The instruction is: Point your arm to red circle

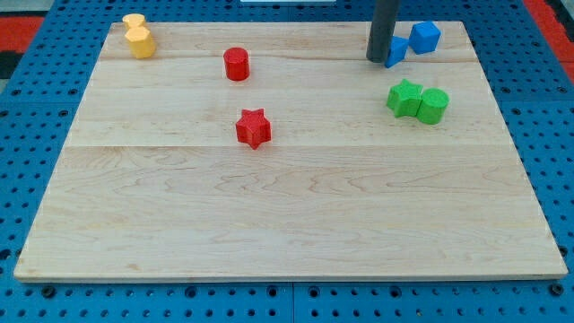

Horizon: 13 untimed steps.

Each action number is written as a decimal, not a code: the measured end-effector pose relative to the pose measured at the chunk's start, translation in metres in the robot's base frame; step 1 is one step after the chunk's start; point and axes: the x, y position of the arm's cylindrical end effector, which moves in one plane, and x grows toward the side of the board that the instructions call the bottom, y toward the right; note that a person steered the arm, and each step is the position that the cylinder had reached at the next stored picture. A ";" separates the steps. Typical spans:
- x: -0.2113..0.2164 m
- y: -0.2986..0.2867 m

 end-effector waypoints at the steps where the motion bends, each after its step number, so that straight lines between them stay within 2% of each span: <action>1: -0.010 0.013; 3: -0.019 0.026; 6: 0.011 -0.029; 11: 0.009 -0.087; 13: -0.016 -0.128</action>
